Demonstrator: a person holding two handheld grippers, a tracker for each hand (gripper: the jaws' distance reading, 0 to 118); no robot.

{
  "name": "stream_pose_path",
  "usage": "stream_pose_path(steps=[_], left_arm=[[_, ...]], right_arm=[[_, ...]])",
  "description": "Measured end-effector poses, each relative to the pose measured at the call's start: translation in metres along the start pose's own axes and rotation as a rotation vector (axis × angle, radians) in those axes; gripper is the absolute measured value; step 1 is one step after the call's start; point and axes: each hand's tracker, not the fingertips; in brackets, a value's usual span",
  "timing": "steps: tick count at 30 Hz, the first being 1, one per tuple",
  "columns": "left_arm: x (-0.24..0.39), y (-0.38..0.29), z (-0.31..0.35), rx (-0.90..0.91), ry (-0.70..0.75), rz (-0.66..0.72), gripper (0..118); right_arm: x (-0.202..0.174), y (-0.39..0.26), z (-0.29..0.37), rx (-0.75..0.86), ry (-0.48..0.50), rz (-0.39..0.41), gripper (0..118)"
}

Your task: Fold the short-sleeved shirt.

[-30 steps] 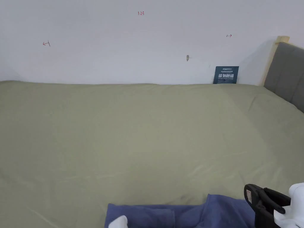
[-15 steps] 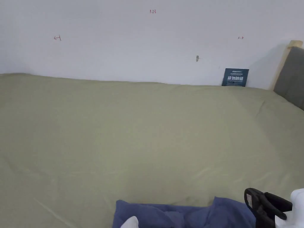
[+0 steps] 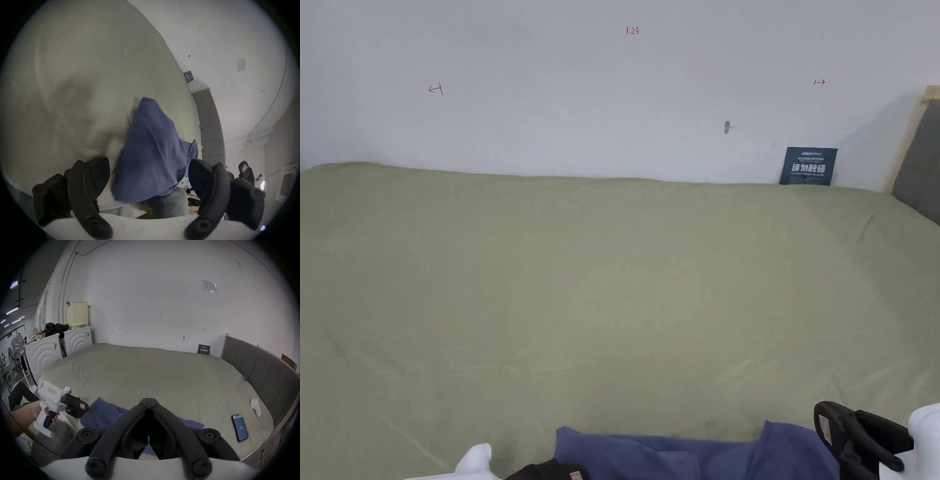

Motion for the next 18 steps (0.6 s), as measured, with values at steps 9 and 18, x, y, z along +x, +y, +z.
stream_pose_path(steps=[9,18], left_arm=[[0.005,-0.011,-0.026,0.024,0.001,0.147,10],[0.039,0.027,0.094,0.333,0.126,-0.067,10]], right_arm=[[0.009,-0.001,0.004,0.002,-0.035,-0.058,0],[0.016,-0.003,0.006,-0.004,-0.051,-0.062,0]])
